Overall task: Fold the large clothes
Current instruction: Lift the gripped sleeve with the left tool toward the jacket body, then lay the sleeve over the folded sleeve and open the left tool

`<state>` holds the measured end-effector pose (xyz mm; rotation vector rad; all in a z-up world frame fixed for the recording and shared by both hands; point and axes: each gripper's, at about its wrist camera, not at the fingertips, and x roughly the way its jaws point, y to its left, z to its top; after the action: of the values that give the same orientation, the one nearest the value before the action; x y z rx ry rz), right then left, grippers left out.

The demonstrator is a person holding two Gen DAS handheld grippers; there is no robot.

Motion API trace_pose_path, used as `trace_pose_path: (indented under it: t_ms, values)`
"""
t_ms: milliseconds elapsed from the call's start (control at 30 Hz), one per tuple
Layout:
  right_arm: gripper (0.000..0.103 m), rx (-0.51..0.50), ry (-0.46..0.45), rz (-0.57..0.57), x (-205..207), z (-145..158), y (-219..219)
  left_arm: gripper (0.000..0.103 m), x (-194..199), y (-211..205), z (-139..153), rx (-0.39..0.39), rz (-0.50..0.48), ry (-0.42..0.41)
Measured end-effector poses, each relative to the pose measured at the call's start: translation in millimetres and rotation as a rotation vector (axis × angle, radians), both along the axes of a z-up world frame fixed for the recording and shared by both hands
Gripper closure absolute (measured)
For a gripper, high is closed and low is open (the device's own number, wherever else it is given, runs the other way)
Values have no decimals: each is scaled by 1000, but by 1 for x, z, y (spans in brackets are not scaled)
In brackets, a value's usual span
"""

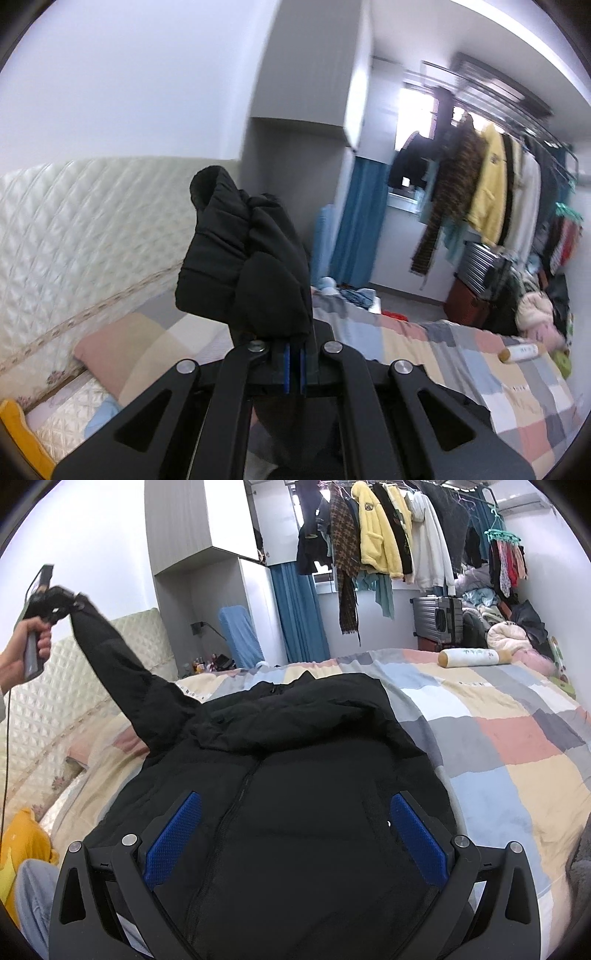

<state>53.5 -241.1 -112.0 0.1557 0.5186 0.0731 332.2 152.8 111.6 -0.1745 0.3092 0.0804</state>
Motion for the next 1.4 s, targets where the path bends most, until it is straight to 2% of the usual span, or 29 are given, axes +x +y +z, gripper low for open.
trace_pose_path:
  t_ms: [100, 267, 500, 600, 800, 1000, 1267, 1400]
  values:
    - [0, 7, 6, 1, -1, -1, -4, 100, 4, -42, 1, 48, -54, -4]
    - [0, 14, 25, 9, 0, -2, -8, 100, 6, -111, -7, 68, -153, -12]
    - [0, 14, 28, -17, -1, -4, -21, 100, 19, -205, -38, 95, -320, 38]
    - [0, -11, 29, -37, 1, -4, -27, 100, 25, -242, -59, 103, -376, 64]
    - [0, 26, 37, -73, 8, -9, -50, 100, 30, -310, -119, 120, -478, 111]
    - [0, 69, 82, -92, 22, -21, -63, 100, 42, -353, -182, 137, -541, 190]
    - [0, 73, 130, -77, 39, -37, -63, 100, 56, -395, -268, 168, -573, 336]
    - [0, 64, 155, -73, 44, -46, -63, 100, 60, -400, -283, 183, -580, 374]
